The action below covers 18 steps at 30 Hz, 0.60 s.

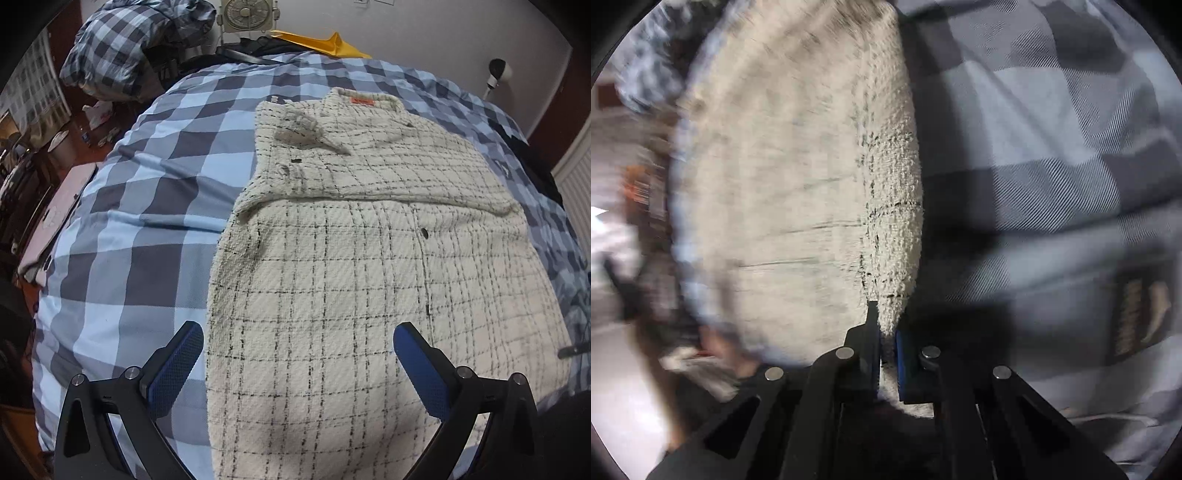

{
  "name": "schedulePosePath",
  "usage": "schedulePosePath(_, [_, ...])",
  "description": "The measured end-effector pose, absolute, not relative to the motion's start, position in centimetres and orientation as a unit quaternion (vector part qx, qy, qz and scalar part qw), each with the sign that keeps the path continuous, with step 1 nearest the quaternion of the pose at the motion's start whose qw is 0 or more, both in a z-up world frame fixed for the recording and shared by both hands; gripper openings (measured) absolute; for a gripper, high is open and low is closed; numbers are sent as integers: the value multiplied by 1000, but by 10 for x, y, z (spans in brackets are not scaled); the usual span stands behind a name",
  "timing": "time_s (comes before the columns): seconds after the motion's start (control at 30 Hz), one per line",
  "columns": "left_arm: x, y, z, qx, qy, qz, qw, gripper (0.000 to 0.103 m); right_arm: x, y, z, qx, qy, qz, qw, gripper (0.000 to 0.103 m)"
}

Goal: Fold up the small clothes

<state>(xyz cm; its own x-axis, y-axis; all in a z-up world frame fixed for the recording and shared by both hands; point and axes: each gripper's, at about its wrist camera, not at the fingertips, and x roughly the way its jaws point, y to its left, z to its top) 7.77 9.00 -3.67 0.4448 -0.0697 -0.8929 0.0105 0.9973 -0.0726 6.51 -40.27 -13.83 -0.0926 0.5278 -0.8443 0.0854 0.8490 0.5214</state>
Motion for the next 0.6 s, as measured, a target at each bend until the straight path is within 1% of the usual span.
schedulePosePath(0.1, [79, 89, -37, -28, 528, -24, 848, 103, 49, -403, -164, 198, 741, 150, 624, 3])
schedulePosePath(0.13, [80, 89, -38, -28, 529, -24, 848, 103, 56, -403, -170, 196, 747, 144, 619, 3])
schedulePosePath(0.2, [81, 88, -38, -29, 530, -26, 847, 103, 49, -395, -184, 157, 773, 128, 602, 2])
schedulePosePath(0.27, [81, 86, -40, -25, 533, -28, 845, 103, 53, -386, -192, 138, 784, 113, 595, 2])
schedulePosePath(0.3, [81, 85, -41, -19, 535, -27, 844, 103, 57, -382, -190, 111, 786, 97, 601, 3])
schedulePosePath(0.4, [81, 82, -43, -6, 536, -26, 844, 103, 81, -365, -165, -18, 762, 10, 647, 13])
schedulePosePath(0.43, [81, 81, -42, -4, 536, -26, 844, 103, 94, -351, -148, -59, 736, -6, 674, 23])
schedulePosePath(0.47, [81, 80, -42, -3, 535, -28, 844, 103, 103, -342, -138, -68, 718, -7, 692, 33])
schedulePosePath(0.5, [83, 78, -42, -2, 535, -30, 844, 103, 112, -332, -127, -69, 699, -5, 712, 63])
schedulePosePath(0.53, [84, 76, -42, -1, 534, -31, 845, 103, 125, -319, -114, -66, 667, 0, 742, 87])
schedulePosePath(0.57, [84, 75, -42, 1, 534, -32, 845, 103, 135, -307, -105, -67, 636, 5, 769, 90])
schedulePosePath(0.6, [85, 73, -44, 6, 534, -32, 845, 103, 145, -296, -100, -70, 612, 9, 788, 90])
